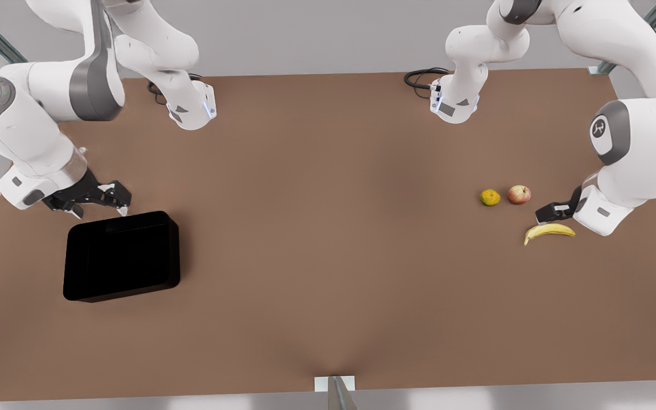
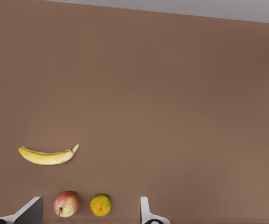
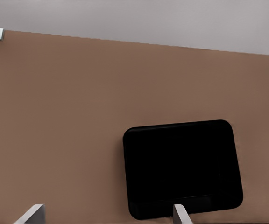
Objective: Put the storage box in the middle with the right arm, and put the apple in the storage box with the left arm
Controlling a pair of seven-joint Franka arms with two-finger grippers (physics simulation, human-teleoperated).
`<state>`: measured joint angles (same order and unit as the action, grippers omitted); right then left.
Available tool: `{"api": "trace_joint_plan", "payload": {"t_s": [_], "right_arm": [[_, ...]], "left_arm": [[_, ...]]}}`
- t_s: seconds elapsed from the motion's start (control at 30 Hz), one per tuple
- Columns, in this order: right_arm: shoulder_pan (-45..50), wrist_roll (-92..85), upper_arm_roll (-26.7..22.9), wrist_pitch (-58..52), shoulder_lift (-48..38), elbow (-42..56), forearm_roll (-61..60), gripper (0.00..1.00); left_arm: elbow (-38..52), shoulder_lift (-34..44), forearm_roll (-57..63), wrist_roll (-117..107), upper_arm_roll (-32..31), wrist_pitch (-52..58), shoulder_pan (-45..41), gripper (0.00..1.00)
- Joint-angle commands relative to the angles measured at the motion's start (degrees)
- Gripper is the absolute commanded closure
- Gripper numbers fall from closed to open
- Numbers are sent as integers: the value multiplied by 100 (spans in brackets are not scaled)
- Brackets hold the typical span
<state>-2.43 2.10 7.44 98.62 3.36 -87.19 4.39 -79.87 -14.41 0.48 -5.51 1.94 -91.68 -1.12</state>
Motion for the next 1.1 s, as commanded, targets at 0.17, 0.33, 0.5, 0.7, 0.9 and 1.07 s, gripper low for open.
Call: {"api": "trace_joint_plan", "payload": {"t_s": [0.17,0.33,0.5,0.7,0.9,1.07], "right_arm": [[445,-8,3,1924,428,-1599,-18,0],[524,1,3,2179,895,-1573,0,0],[542,-237,-190,4244,271,-3735,-9,0],[497,-254,-331,4279,622,-4061,-9,0],[454,-351,-463,4534,1070,-4008,9,0],[489,-386,-533,4561,1641,-3999,18,0]], "left_arm": [[-555,140,40,-56,-36,352,-63,0],[-1918,545,40,-12,-168,458,-55,0],[-2559,201,22,498,-150,-236,411,0],[-4063,800,57,515,-159,-1652,683,0],[-4220,457,365,1755,-150,-2275,1404,0],[-4546,281,540,1983,-150,-2908,1642,0]]}}
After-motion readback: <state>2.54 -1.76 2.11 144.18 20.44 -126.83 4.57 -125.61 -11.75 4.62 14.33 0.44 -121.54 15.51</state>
